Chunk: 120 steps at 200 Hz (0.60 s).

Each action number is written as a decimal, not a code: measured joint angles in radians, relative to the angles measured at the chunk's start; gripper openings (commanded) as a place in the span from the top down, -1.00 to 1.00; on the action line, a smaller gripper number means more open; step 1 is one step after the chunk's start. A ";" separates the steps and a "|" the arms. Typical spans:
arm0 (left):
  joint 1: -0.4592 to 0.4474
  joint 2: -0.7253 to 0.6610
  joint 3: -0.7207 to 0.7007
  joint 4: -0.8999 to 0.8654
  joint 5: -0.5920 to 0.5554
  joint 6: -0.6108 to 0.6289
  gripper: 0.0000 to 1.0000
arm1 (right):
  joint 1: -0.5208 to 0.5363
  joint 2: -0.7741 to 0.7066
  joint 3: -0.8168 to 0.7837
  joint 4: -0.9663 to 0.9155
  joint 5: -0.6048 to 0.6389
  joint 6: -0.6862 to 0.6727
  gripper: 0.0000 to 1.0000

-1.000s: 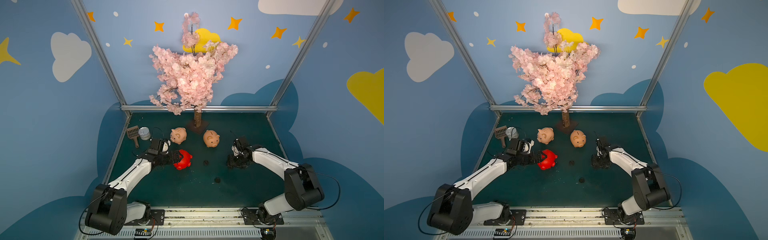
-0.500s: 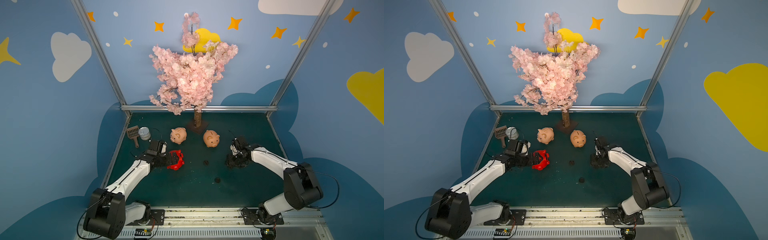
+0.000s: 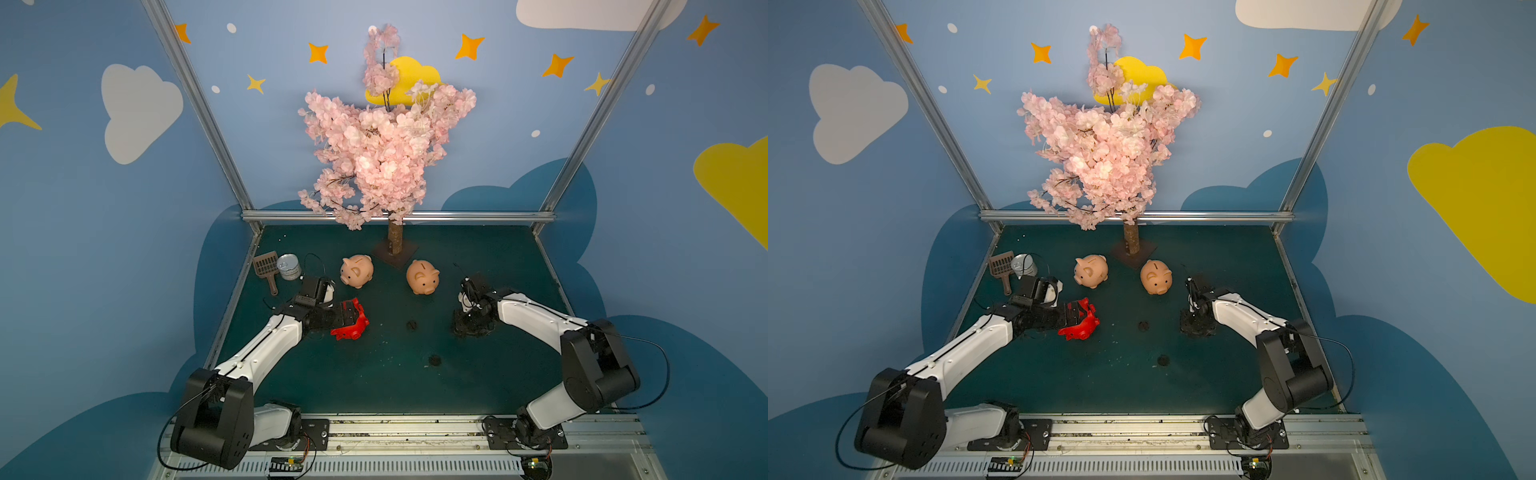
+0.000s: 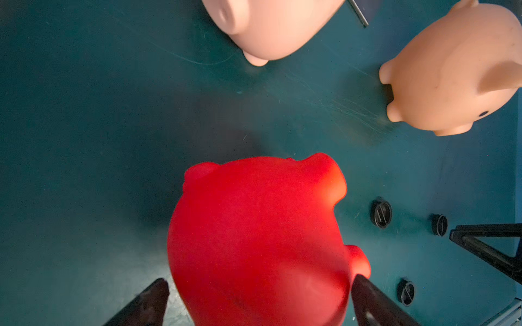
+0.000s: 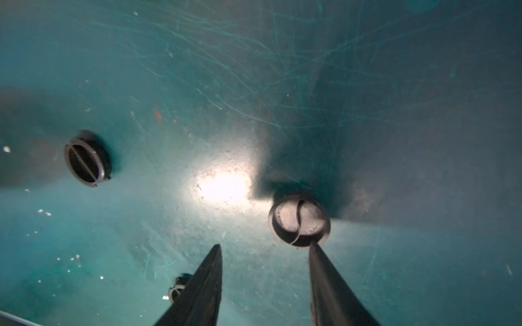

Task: Close piggy banks
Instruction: Pick up the knob at the center of the board.

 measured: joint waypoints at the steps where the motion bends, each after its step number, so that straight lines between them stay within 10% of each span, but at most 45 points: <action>1: 0.000 0.000 0.000 0.000 0.000 0.000 -0.99 | 0.000 0.002 0.001 0.000 0.000 0.001 0.07; 120: 0.000 0.000 0.001 -0.002 -0.008 0.005 -0.99 | 0.000 0.049 0.045 -0.024 0.070 0.025 0.56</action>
